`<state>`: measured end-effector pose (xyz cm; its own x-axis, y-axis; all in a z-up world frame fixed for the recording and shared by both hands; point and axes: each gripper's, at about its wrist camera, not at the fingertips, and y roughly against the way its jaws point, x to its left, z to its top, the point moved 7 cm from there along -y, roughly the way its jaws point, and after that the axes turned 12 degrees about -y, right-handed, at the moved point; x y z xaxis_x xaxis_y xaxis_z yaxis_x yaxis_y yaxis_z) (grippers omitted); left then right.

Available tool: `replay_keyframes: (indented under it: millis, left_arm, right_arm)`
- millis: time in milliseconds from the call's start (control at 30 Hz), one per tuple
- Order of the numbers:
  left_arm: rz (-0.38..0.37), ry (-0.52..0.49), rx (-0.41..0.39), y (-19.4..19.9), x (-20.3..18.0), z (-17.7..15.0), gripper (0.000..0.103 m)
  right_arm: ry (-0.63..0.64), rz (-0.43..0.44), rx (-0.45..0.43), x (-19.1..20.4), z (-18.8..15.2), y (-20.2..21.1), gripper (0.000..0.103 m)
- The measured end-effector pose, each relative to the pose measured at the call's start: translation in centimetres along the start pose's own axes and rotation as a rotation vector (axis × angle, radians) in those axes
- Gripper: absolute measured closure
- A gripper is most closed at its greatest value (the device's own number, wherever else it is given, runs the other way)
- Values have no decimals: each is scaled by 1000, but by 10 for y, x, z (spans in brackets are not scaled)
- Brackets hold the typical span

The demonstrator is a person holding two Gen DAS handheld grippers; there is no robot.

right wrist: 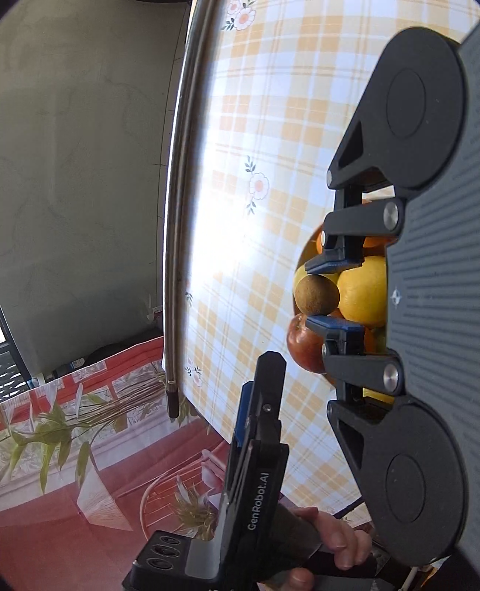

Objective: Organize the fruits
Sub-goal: 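Lower the brown fruit onto the plate and open the right tool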

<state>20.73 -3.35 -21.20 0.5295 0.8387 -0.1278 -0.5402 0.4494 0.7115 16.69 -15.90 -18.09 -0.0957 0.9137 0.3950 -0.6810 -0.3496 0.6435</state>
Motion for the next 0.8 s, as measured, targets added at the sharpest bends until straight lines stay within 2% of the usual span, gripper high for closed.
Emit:
replay_keyframes:
  millis: [200,400,800]
  left_arm:
    - [23,-113,2,1,-19,-10,28]
    - [37,-168,-2,4,-29,-18,28]
    - [47,-168,-10,13,-25,-23,27]
  right_arm:
    - [0,9,55,3,-21,6,76]
    - [26,-5,111,12,-32,-1,76]
    - [16,-20,146,13,-42,-5,73]
